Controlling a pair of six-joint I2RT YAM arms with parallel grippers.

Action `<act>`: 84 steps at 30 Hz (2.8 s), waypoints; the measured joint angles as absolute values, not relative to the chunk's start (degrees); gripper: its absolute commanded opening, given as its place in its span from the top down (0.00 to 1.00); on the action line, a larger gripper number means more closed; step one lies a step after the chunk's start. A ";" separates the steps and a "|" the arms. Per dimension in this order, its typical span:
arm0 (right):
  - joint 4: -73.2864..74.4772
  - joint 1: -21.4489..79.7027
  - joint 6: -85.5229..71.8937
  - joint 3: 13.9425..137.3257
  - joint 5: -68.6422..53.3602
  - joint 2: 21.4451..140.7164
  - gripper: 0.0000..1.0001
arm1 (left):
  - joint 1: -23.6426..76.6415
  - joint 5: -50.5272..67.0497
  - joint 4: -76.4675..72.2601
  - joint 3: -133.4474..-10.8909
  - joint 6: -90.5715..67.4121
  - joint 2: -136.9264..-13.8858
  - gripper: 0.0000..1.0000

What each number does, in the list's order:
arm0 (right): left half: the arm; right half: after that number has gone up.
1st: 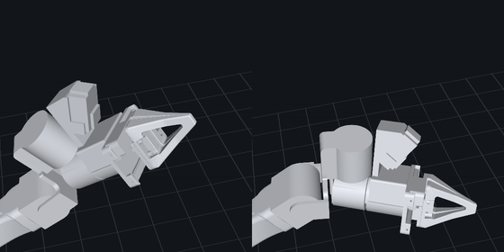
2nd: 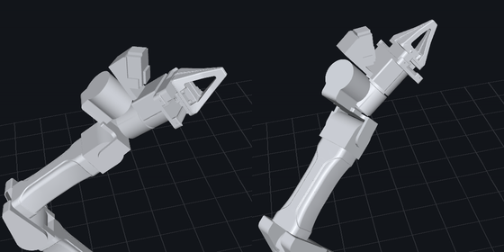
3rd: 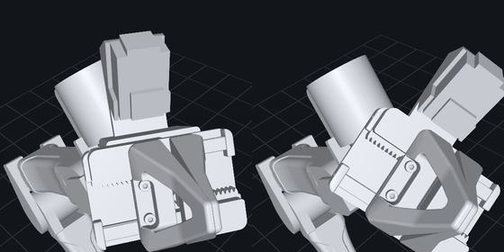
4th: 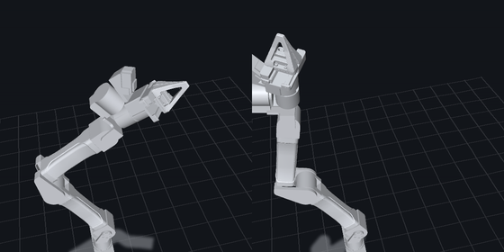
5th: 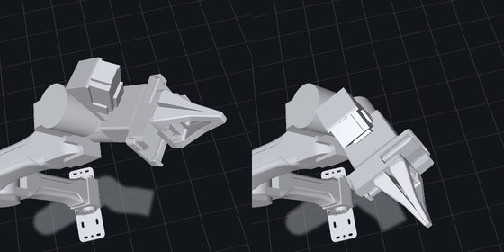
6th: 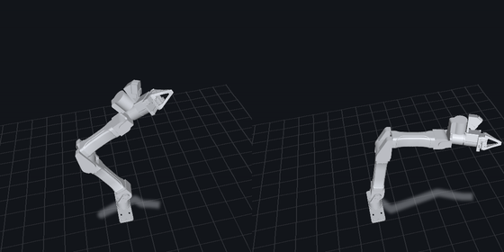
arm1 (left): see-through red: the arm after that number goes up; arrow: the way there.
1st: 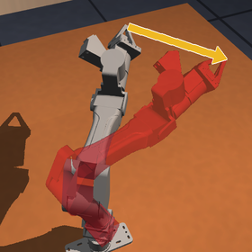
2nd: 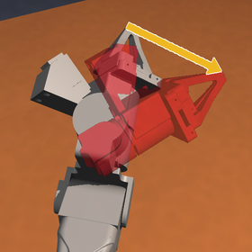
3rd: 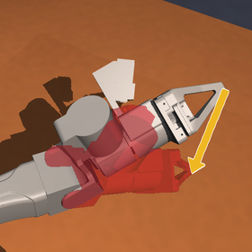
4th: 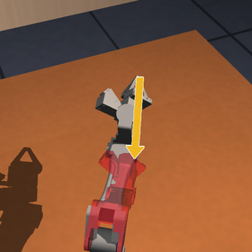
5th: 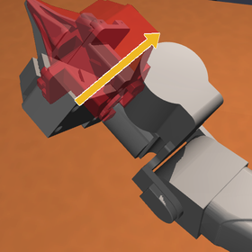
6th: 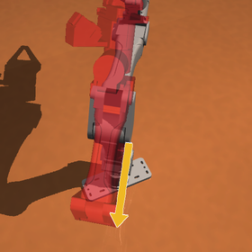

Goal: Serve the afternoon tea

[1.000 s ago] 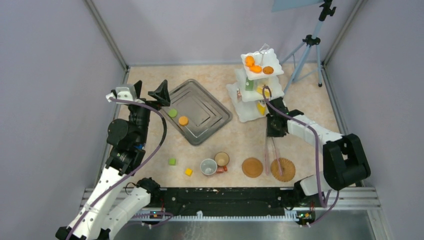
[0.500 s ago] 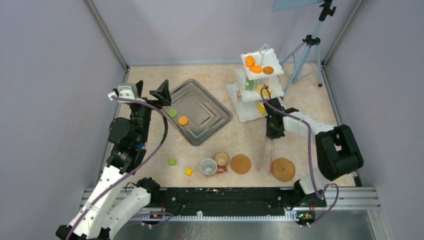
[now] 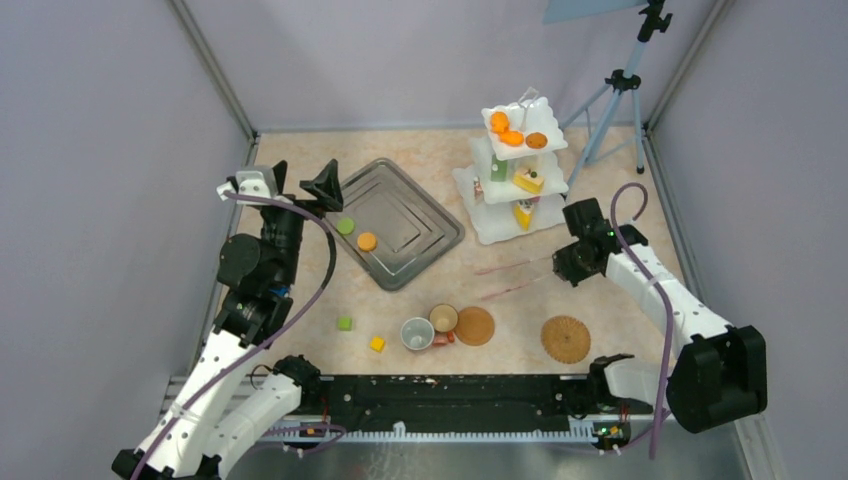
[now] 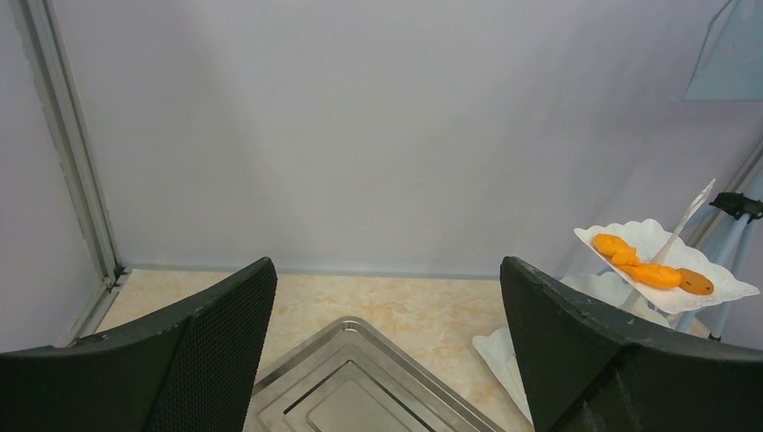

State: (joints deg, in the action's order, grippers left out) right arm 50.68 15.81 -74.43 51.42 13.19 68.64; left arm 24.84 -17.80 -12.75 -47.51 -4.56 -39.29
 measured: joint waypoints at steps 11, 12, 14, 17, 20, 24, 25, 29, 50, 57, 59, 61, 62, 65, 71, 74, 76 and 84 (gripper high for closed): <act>46.98 25.50 -112.88 44.27 13.89 71.55 0.50 | 24.84 -17.76 -12.71 -47.51 -4.64 -40.03 0.01; 45.58 25.82 -113.73 44.07 13.17 71.46 0.34 | 24.84 -17.80 -12.67 -47.51 -4.64 -40.01 0.01; 41.71 26.11 -112.84 42.57 11.75 70.70 0.18 | 24.84 -17.82 -12.71 -47.51 -4.62 -40.01 0.01; 39.09 26.09 -107.63 40.10 9.74 67.46 0.12 | 24.84 -17.82 -12.64 -47.51 -4.62 -40.01 0.01; 39.38 26.09 -97.47 40.64 8.40 63.16 0.10 | 24.84 -17.82 -12.64 -47.51 -4.62 -40.01 0.01; 35.53 26.20 -71.05 43.57 2.90 57.80 0.09 | 24.84 -17.61 -12.43 -47.51 -4.64 -40.03 0.01; 35.68 26.52 -63.33 45.67 2.31 57.45 0.09 | 24.84 -17.54 -12.40 -47.51 -4.67 -40.07 0.01; 35.90 27.22 -32.97 54.22 4.25 57.71 0.09 | 24.84 -17.30 -12.40 -47.51 -4.93 -40.82 0.01; 12.80 12.88 33.08 38.65 -23.27 67.24 0.08 | 28.86 -19.73 -12.47 -47.51 -3.53 -39.48 0.01; 15.05 12.84 36.23 40.71 -30.06 77.62 0.13 | 29.78 -20.64 -12.47 -47.51 -2.70 -39.00 0.01; 16.14 12.84 37.39 42.19 -31.20 79.77 0.13 | 29.89 -20.71 -12.47 -47.51 -2.57 -38.85 0.01; 16.29 12.86 38.50 43.44 -31.68 81.60 0.13 | 30.02 -20.69 -12.47 -47.51 -2.50 -38.76 0.01; 16.14 12.88 38.87 43.72 -31.70 82.24 0.13 | 30.06 -20.71 -12.47 -47.51 -2.50 -38.74 0.01; 15.77 13.41 39.97 43.99 -31.22 83.94 0.09 | 30.11 -20.69 -12.47 -47.51 -2.48 -38.74 0.01; 13.91 16.14 40.95 43.99 -28.21 87.99 0.08 | 30.11 -20.69 -12.45 -47.51 -2.39 -38.74 0.01; 12.29 17.93 40.84 43.99 -26.57 89.52 0.11 | 30.11 -20.69 -12.45 -47.51 -2.39 -38.74 0.01; 10.85 19.31 40.80 43.99 -25.93 89.76 0.14 | 30.11 -20.69 -12.45 -47.51 -2.37 -38.74 0.01; 8.10 20.40 39.05 43.94 -25.10 90.26 0.23 | 30.11 -20.69 -12.45 -47.51 -2.37 -38.79 0.01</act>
State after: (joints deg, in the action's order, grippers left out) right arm 8.10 20.40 39.05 43.94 -25.10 90.26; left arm 30.11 -20.69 -12.45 -47.51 -2.37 -38.79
